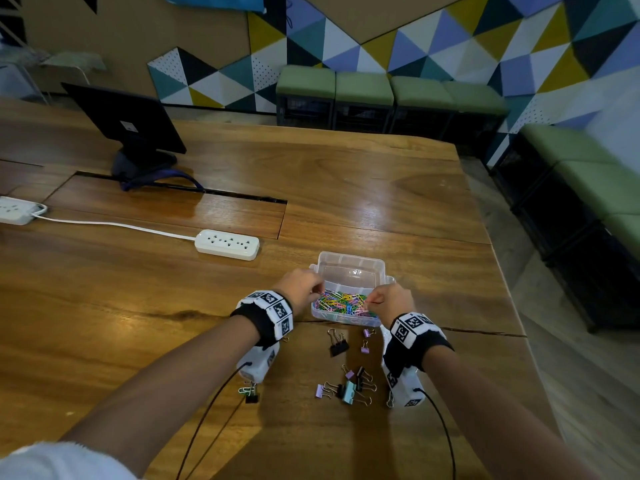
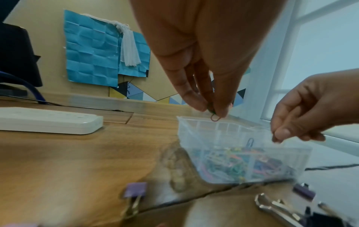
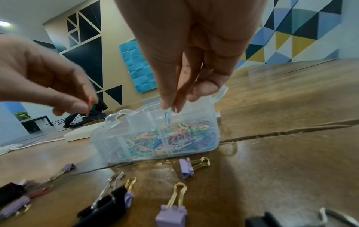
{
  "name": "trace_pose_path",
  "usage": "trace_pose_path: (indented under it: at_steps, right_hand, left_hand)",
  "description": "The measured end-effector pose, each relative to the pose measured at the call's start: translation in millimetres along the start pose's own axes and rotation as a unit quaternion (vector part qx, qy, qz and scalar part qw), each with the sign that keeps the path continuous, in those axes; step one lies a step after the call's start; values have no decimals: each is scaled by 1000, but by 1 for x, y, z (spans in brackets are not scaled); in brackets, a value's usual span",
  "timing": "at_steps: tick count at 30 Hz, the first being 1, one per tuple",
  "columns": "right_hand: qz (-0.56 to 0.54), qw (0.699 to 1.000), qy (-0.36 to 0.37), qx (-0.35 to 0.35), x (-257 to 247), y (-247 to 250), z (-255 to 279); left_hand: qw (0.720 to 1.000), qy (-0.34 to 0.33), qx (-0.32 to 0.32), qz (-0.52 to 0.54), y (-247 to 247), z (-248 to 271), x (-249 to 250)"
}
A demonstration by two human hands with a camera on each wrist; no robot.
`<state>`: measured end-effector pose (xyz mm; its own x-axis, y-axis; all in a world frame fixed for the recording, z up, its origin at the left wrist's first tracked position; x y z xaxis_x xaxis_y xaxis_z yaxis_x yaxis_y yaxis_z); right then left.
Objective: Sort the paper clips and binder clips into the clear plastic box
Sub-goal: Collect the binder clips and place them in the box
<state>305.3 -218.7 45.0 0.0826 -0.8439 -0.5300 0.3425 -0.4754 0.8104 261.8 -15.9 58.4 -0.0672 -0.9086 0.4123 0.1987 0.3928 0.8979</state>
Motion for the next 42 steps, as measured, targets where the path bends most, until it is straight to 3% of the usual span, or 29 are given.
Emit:
trace_pose_path:
  at_steps: [8, 13, 17, 22, 24, 26, 28, 31, 33, 42]
  right_hand:
    - [44, 999, 28, -10, 8, -2, 11]
    - [53, 998, 40, -8, 12, -6, 13]
    - [46, 998, 44, -11, 12, -6, 17]
    - [50, 994, 99, -6, 7, -21, 24]
    - [71, 986, 154, 0, 2, -31, 30]
    - [76, 973, 218, 5, -4, -40, 37]
    - [88, 965, 244, -34, -8, -48, 43]
    - [154, 954, 225, -124, -7, -53, 47]
    - [181, 948, 217, -147, -4, -50, 48]
    - [177, 957, 189, -133, 12, -39, 58]
  left_hand:
    - [995, 53, -46, 67, -11, -23, 28]
    - [992, 75, 0, 99, -9, -15, 13]
    - [991, 121, 20, 62, 2, 1, -17]
    - [982, 172, -78, 6, -2, 26, -52]
    - [978, 175, -110, -17, -6, 33, -54]
    - [977, 172, -123, -31, -10, 38, -52]
    - [977, 163, -129, -40, -16, 39, -51]
    - [978, 155, -132, -38, -20, 40, -46]
    - [979, 151, -134, -38, -21, 40, -44]
    - [978, 148, -132, -61, -34, 39, -37]
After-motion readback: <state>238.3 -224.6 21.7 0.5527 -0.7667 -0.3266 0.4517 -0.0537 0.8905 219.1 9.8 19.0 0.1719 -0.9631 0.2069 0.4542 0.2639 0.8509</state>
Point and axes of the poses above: each hand's wrist, its own z-axis away from the middle knuckle, its own y-axis out of the back of the hand, x = y × z, the point moved 1 cm from there along -z, towards the middle knuckle, and after that the axes turned 3 degrees about y, right-handed, at the moved point
